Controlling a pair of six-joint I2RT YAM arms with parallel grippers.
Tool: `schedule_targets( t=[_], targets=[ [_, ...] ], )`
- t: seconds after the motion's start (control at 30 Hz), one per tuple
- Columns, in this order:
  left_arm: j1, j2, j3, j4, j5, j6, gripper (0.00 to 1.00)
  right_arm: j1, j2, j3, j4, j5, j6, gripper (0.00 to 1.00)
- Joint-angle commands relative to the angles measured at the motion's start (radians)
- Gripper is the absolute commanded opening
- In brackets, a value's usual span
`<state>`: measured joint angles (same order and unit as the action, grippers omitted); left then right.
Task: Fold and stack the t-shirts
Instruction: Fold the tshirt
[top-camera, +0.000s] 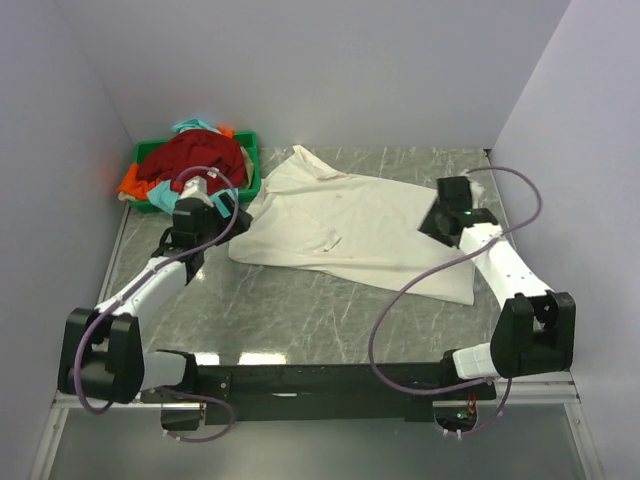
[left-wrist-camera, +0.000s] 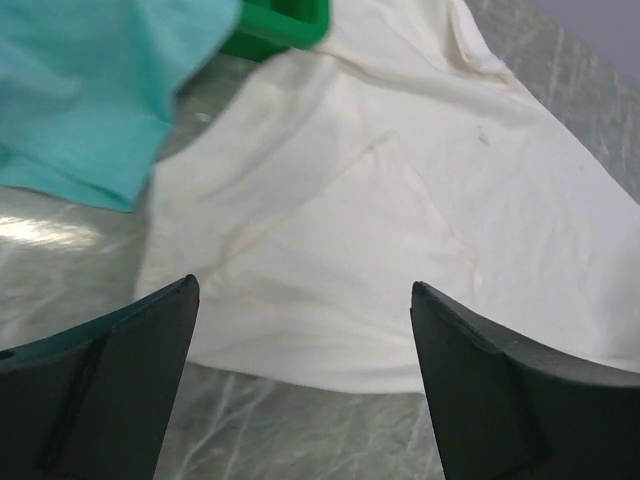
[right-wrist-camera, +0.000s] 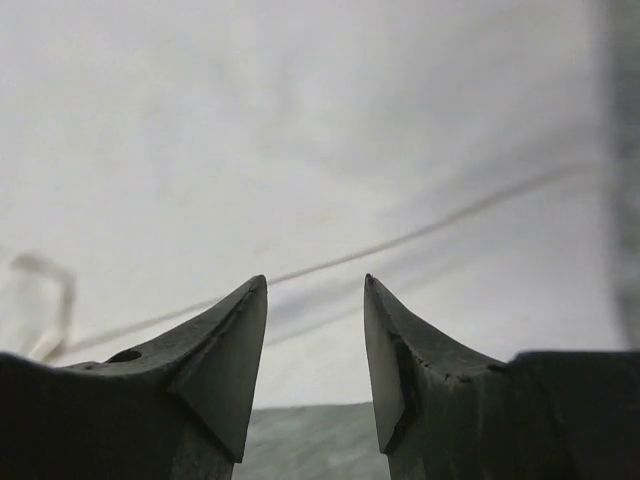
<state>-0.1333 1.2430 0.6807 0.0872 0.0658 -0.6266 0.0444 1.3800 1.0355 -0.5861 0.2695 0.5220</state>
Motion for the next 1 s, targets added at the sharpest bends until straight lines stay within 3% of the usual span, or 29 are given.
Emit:
schedule_targets(
  t=[0.0,0.13,0.23,0.5,0.73,0.97],
  targets=[
    [-0.072,0.09,0.063,0.077,0.078,-0.016,0.93,0.126,-0.003,-0.028,0.127,-0.246,0.059,0.51],
    [-0.112,0.229,0.091,0.236,0.213,-0.048,0.95,0.244,0.076,-0.072,0.305,-0.375,0.121,0.51],
    [-0.121,0.354,0.106,0.339,0.27,-0.081,0.95,0.311,0.189,-0.058,0.316,-0.408,0.133,0.5],
    [-0.121,0.527,0.091,0.404,0.22,-0.111,0.95,0.382,0.28,-0.117,0.365,-0.4,0.153,0.5],
    [-0.124,0.515,-0.006,0.37,0.121,-0.148,0.95,0.38,0.286,-0.164,0.325,-0.334,0.15,0.5],
    [-0.163,0.371,-0.157,0.345,0.034,-0.186,0.95,0.379,0.22,-0.245,0.279,-0.276,0.153,0.5]
  ],
)
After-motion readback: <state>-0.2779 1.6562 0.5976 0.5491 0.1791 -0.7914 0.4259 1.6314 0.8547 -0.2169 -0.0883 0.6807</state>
